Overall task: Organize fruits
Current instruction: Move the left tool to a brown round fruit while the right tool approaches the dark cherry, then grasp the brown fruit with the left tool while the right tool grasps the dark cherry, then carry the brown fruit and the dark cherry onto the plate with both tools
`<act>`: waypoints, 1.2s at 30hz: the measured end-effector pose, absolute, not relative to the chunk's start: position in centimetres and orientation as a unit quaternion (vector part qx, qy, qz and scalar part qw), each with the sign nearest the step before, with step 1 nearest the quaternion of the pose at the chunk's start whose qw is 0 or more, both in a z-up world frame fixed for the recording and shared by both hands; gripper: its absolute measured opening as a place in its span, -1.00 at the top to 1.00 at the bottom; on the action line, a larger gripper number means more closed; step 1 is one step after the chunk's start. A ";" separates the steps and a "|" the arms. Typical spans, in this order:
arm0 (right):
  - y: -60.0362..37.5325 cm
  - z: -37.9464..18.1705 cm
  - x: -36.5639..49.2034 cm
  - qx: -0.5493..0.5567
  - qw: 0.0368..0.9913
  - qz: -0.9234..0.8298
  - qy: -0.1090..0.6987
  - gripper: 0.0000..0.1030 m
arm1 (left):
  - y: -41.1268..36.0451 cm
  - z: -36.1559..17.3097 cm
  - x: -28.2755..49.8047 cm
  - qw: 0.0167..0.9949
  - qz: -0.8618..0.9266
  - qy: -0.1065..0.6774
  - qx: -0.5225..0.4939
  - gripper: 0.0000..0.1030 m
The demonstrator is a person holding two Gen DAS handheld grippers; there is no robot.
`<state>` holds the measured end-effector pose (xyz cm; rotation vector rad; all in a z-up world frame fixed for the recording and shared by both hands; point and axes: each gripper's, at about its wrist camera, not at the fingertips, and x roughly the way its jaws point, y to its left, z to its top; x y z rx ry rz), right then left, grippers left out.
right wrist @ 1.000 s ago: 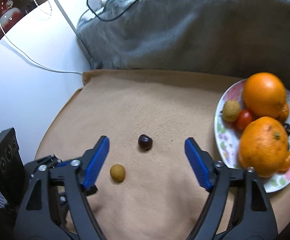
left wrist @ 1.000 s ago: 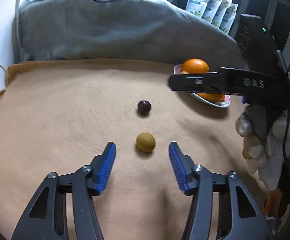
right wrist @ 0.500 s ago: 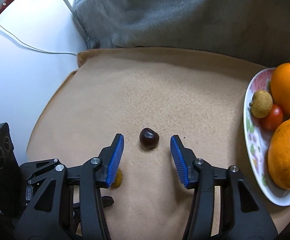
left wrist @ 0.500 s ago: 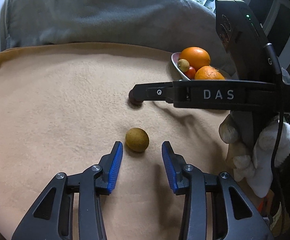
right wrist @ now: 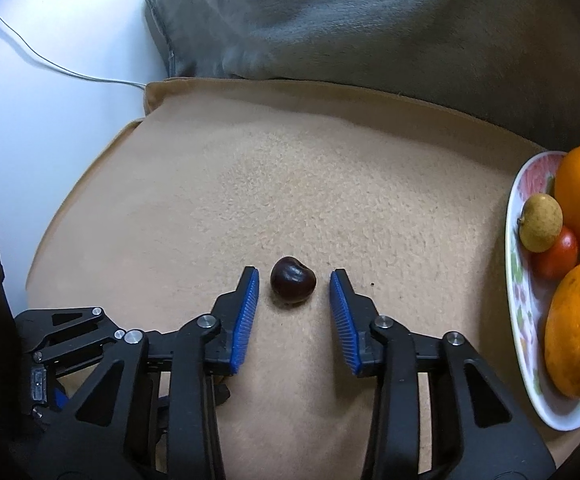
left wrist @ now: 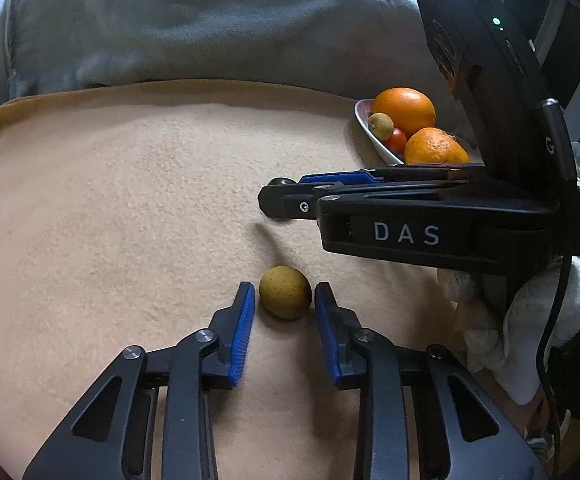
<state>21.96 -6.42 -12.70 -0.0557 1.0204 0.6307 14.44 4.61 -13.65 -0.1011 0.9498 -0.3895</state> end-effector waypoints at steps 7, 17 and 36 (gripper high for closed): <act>-6.5 -12.6 21.6 -0.037 0.827 0.298 0.475 0.52 | 4.6 -13.7 14.6 0.870 -0.185 0.454 -0.049 0.51; -8.7 -10.4 20.2 -0.023 0.844 0.294 0.448 0.52 | 5.1 -13.3 14.4 0.871 -0.187 0.450 -0.056 0.52; -19.8 -6.1 17.8 0.019 0.889 0.228 0.398 0.52 | 2.3 -10.3 15.2 0.881 -0.209 0.421 -0.046 0.52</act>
